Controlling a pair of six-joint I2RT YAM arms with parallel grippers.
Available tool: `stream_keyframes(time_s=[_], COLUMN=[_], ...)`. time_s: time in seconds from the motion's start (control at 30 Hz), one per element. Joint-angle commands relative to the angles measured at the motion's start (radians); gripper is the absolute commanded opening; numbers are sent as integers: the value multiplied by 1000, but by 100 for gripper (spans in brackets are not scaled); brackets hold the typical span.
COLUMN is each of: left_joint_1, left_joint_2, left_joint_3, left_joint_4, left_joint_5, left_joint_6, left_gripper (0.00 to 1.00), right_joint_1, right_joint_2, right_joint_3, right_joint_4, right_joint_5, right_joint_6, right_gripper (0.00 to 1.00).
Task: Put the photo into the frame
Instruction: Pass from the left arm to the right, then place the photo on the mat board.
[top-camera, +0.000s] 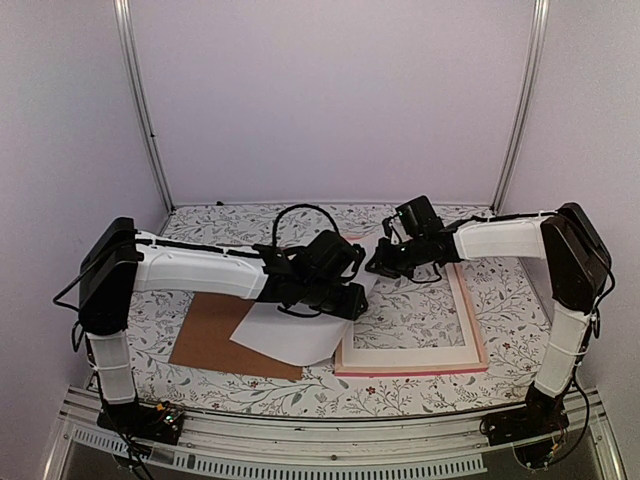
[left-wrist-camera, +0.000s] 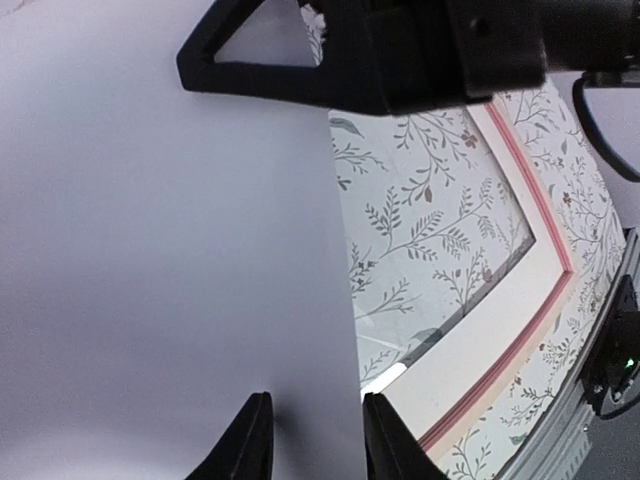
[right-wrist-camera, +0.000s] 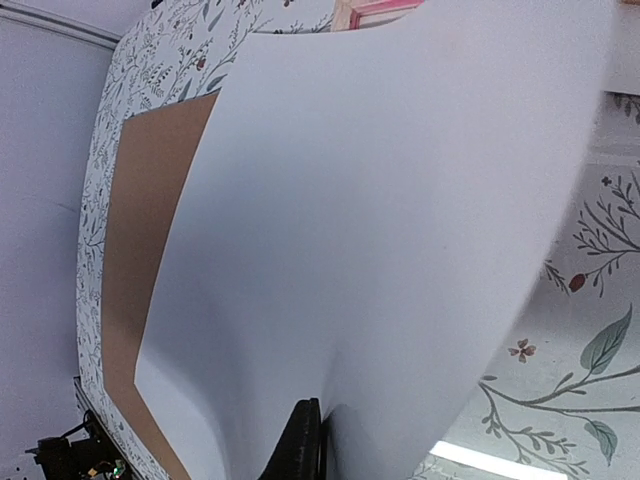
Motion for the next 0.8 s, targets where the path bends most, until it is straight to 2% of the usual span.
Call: stream_keyframes(time_s=[0.0,0.13,0.47,0.53,0.6,0.7,0.77], left_joint_1=[-14,-15,-12,-12,-12,-14,-14], left_joint_2=[-11,-57,-218,-246,-267,-286,-302], left_joint_3=[-10,-46,-124,-134,-143,-150,-159], left_joint_4=[42,56,75,81,99,117,110], left_joint_5=[26,25,5,22,74,183,187], left_joint_6=[3,17,136,181,221,276,296], left_gripper=[34,40,72,84,91,95,96], right_joint_1=[-31,-70,-229,-273,-313,-354,-364], right_joint_2=[12,-19,-149,-181,-219,-251,-256], right_joint_3=[-25,-40,-67,-82,-99,-98,-86], right_joint_4=[37,20,-212,-246,-254,-274,-300], right_joint_5=[-6,-35,-90,-97,-110,-134,-164], right_joint_6=[-17,-49,-291,-320,-337,-359,-383], right_gripper=[7,0,0,0,0,0,0])
